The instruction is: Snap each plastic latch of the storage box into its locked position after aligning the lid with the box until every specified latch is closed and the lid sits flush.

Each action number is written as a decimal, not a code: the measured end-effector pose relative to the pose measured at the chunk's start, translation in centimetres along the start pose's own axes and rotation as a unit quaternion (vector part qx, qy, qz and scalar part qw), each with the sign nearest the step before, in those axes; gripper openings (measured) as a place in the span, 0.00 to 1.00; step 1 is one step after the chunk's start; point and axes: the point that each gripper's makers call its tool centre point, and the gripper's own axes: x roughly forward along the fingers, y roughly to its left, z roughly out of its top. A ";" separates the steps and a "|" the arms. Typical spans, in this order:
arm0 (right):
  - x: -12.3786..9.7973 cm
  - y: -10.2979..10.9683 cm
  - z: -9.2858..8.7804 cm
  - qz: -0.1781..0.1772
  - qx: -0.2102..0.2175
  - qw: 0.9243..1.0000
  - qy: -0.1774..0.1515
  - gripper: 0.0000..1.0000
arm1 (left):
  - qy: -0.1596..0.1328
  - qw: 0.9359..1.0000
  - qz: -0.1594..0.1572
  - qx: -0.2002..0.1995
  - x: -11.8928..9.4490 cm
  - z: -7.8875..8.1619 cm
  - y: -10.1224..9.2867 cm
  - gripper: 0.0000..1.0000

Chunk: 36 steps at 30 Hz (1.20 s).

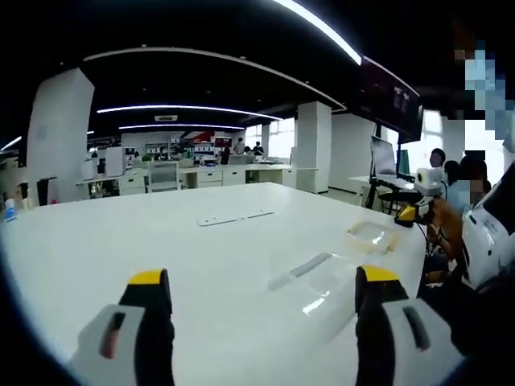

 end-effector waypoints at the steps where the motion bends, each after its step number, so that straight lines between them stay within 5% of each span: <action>1: 0.0 0.0 0.0 0.002 0.001 1.000 0.001 0.98 | 0.005 1.000 0.000 0.003 0.1 -0.1 -0.1 0.92; 6: 0.0 0.0 -0.4 0.006 0.002 1.000 0.004 0.97 | 0.028 1.000 0.005 0.007 0.8 -0.4 0.0 0.89; 17: -1.3 -0.6 -0.3 0.017 -0.010 1.000 0.008 0.94 | 0.067 0.996 -0.046 0.041 3.9 -1.1 -3.9 0.91; 21: -1.7 0.5 0.9 0.058 0.001 0.998 -0.023 0.96 | 0.076 0.994 -0.058 0.050 4.3 -1.3 -4.9 0.91; 36: -3.4 -1.5 2.5 0.048 0.006 0.998 -0.050 1.00 | 0.076 0.986 -0.113 0.101 5.6 2.7 -8.2 0.90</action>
